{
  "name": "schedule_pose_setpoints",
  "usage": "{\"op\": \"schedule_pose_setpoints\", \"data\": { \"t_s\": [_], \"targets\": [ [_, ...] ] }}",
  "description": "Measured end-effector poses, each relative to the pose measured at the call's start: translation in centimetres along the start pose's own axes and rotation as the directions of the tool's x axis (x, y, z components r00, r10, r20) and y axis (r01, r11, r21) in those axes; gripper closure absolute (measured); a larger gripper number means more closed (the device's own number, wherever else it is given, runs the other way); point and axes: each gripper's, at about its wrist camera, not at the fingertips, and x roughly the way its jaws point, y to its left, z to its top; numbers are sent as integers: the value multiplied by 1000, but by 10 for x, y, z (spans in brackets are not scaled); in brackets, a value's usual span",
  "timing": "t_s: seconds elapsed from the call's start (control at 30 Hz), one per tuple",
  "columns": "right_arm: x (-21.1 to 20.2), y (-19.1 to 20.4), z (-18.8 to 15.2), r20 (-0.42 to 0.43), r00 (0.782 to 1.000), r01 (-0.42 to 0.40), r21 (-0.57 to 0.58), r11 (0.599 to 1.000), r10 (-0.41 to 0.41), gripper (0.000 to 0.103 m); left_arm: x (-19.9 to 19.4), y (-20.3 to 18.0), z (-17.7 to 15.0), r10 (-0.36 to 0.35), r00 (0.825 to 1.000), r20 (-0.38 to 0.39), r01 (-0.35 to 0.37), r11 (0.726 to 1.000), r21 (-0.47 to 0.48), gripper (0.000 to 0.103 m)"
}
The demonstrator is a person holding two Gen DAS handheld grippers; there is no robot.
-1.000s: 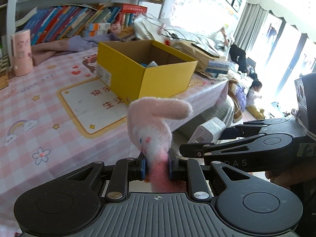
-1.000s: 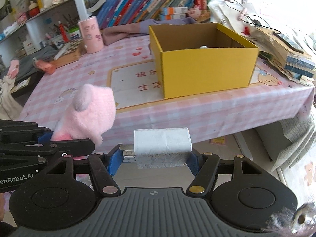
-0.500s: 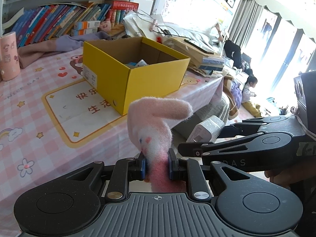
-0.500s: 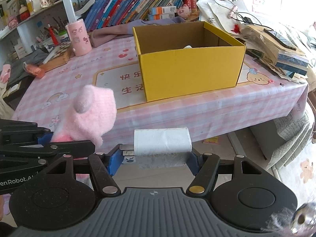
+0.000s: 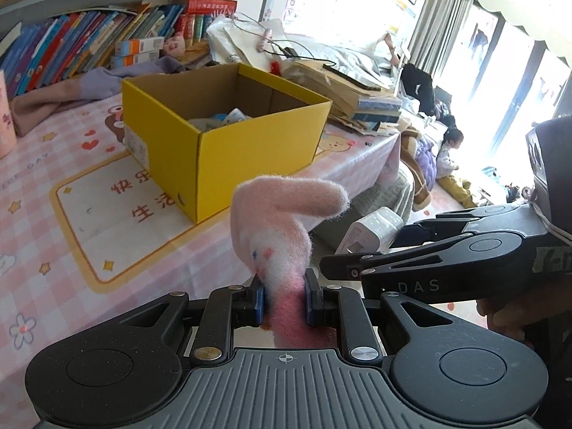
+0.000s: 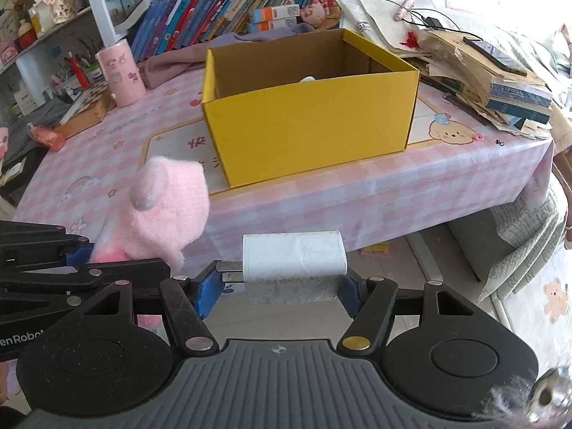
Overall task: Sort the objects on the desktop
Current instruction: 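Lift the bunny and charger and carry both toward the yellow box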
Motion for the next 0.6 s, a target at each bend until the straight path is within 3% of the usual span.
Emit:
{"op": "schedule_pose_setpoints", "data": {
  "t_s": [0.6],
  "targets": [
    [26, -75, 41, -9, 1000, -21, -6, 1000, 21, 40, 66, -35, 57, -4, 1000, 5, 4, 1000, 15, 84]
  ]
}}
